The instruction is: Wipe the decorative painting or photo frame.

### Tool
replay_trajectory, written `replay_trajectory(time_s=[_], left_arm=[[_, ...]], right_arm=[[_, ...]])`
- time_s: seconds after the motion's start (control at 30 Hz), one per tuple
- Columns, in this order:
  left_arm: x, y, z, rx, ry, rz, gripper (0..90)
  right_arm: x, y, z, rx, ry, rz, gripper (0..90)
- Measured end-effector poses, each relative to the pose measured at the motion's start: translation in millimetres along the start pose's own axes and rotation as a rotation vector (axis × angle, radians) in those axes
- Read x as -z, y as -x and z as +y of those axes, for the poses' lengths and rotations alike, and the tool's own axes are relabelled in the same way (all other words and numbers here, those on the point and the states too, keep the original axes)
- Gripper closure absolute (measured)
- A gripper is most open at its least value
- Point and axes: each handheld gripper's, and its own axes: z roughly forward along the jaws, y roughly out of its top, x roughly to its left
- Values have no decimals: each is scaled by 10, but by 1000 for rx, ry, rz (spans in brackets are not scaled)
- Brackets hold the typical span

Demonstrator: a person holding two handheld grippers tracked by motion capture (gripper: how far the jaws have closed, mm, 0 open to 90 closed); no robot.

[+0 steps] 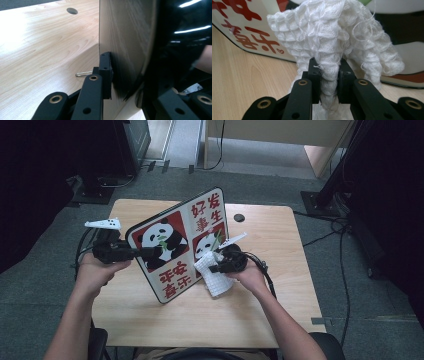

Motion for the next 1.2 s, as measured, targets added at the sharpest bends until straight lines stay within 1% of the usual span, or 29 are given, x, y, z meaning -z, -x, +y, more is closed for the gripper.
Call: replay_trajectory(time_s=[0.07,0.1,0.13,0.3,0.37,0.4,0.47,0.67,0.83,0.93,1.03,1.1,1.2], left_arm=[[-3,8,4,1,0,3,773],[-4,11,5,0,1,3,774],[-3,9,4,0,1,2,773],[-4,6,2,-1,3,4,774],[-3,4,1,-3,2,3,774],[-3,3,1,-2,2,2,774],[-3,5,2,-2,1,3,773],[-5,8,5,-1,-1,2,773],[-3,-1,3,-2,-1,-3,772],[0,-4,2,-2,-3,-4,772],[-2,-6,0,0,-1,-7,770],[-2,-6,0,0,-1,-7,770],[-2,-3,0,0,-2,-6,771]], right_arm=[[22,-8,3,-5,3,-2,774],[91,-19,16,10,16,-14,775],[121,-21,26,13,20,-15,775],[264,-52,121,5,54,-11,775],[322,-76,171,16,63,-28,774],[364,-102,211,26,65,-42,775],[430,-151,280,37,66,-47,775],[569,-239,463,62,94,-29,776],[713,-310,680,94,94,-36,776],[798,-345,807,110,108,-28,776],[857,-378,942,115,106,4,776],[881,-402,1020,128,97,-2,776],[942,-451,1123,148,105,-4,776]])
